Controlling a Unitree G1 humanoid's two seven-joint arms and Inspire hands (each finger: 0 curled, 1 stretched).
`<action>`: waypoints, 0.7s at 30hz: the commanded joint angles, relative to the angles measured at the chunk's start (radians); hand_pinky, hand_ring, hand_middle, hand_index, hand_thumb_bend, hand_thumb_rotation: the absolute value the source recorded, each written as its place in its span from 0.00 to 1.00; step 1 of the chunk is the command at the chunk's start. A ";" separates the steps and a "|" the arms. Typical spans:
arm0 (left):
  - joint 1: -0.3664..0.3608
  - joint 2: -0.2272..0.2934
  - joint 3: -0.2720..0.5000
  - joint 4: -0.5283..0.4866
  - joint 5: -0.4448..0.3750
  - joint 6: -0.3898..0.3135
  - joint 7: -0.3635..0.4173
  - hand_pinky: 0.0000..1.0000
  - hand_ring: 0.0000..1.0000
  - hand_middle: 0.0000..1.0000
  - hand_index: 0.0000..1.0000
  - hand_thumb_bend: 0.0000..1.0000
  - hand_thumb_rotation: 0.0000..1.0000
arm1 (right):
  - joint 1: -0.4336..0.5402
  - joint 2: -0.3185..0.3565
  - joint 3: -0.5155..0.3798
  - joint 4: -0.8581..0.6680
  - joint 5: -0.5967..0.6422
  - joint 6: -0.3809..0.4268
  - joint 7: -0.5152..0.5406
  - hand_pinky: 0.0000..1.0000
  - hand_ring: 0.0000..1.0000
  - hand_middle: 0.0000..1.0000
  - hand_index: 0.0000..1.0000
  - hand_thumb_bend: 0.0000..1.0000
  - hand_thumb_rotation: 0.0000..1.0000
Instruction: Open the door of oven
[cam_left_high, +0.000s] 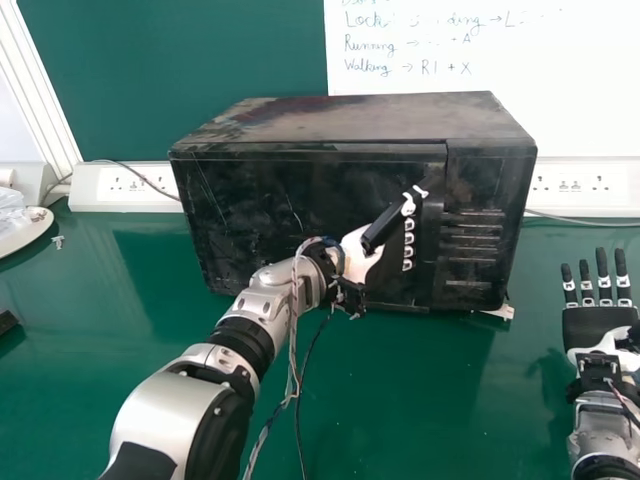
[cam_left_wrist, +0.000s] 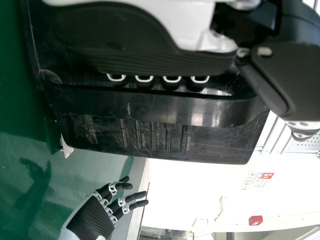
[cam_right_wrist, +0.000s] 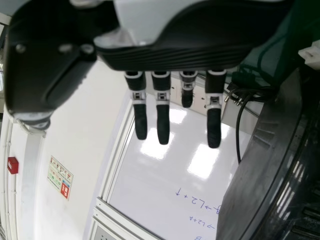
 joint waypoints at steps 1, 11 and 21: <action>-0.028 -0.036 -0.001 0.005 -0.014 0.007 -0.045 0.47 0.65 0.71 0.74 0.89 0.95 | -0.009 0.011 -0.001 -0.001 0.000 -0.002 -0.003 0.85 0.93 0.97 0.94 1.00 0.91; -0.030 -0.047 0.008 0.005 -0.019 0.016 -0.063 0.45 0.63 0.70 0.73 0.89 0.95 | -0.009 0.011 0.001 -0.002 -0.001 -0.004 -0.007 0.89 0.93 0.97 0.93 1.00 0.92; -0.029 -0.050 0.011 0.005 -0.021 0.019 -0.070 0.44 0.62 0.69 0.72 0.88 0.96 | -0.009 0.010 0.000 -0.001 0.001 0.000 -0.008 0.84 0.90 0.95 0.94 1.00 0.90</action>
